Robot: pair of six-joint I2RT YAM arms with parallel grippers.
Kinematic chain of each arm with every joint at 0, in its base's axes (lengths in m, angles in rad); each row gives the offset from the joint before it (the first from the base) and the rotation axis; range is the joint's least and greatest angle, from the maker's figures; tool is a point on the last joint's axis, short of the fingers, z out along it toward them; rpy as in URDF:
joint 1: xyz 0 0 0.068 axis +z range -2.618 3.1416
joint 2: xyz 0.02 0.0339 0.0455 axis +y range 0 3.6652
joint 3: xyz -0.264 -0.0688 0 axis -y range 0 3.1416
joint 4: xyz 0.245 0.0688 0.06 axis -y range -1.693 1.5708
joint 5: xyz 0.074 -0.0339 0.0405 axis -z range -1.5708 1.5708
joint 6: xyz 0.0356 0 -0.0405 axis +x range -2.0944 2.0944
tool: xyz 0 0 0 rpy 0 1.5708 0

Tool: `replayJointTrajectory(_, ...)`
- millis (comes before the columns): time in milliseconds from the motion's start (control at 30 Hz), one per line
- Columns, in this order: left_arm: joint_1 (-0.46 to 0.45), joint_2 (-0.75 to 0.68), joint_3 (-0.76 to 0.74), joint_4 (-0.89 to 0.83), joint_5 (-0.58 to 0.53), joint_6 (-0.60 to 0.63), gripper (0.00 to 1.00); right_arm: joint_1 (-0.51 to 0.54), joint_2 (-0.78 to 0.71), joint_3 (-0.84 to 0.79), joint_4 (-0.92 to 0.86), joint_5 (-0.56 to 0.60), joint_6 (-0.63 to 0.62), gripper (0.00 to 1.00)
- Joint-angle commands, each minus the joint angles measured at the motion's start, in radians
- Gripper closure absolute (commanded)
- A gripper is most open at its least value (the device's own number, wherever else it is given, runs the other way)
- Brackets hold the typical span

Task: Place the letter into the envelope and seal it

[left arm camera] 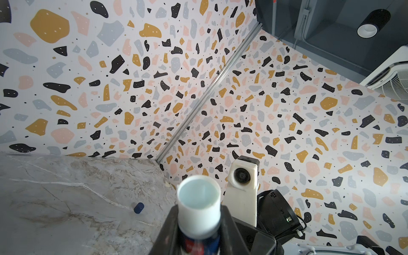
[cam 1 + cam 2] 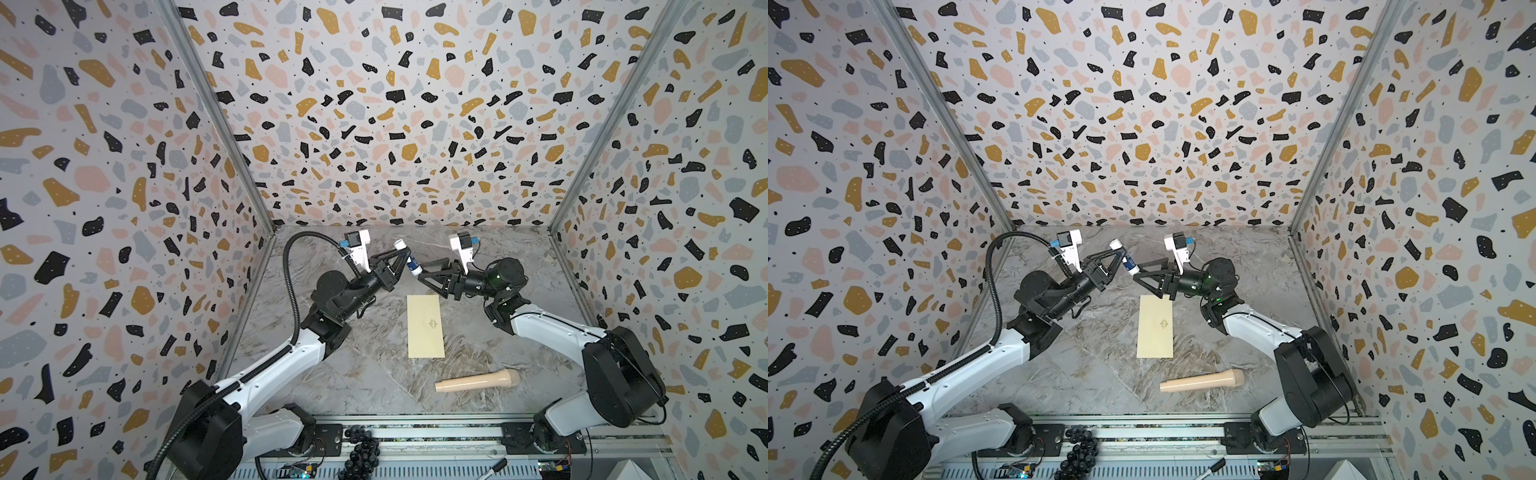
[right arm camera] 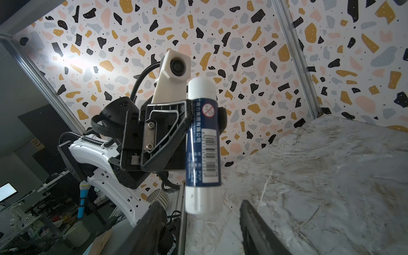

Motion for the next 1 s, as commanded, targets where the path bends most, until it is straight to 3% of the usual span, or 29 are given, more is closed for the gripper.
replayJointTrajectory(0, -0.003, -0.027, -0.003, 0.082, 0.014, -0.001, 1.0, 0.007, -0.002, 0.046, 0.074, 0.0, 0.035, 0.46)
replayJointTrajectory(567, -0.003, -0.025, -0.003, 0.085, 0.015, -0.003, 1.0, 0.025, 0.033, 0.077, 0.077, 0.021, 0.047, 0.67)
replayJointTrajectory(700, -0.003, -0.023, -0.003, 0.086, 0.016, -0.002, 1.0, 0.026, 0.032, 0.076, 0.066, 0.028, 0.041, 0.77)
replayJointTrajectory(833, -0.003, -0.02, -0.003, 0.084, 0.015, 0.0, 1.0, 0.028, 0.011, 0.074, 0.014, 0.057, -0.003, 0.87)
replayJointTrajectory(967, -0.003, -0.015, -0.001, 0.071, 0.012, 0.009, 1.0, 0.046, -0.048, 0.082, -0.139, 0.145, -0.137, 0.95)
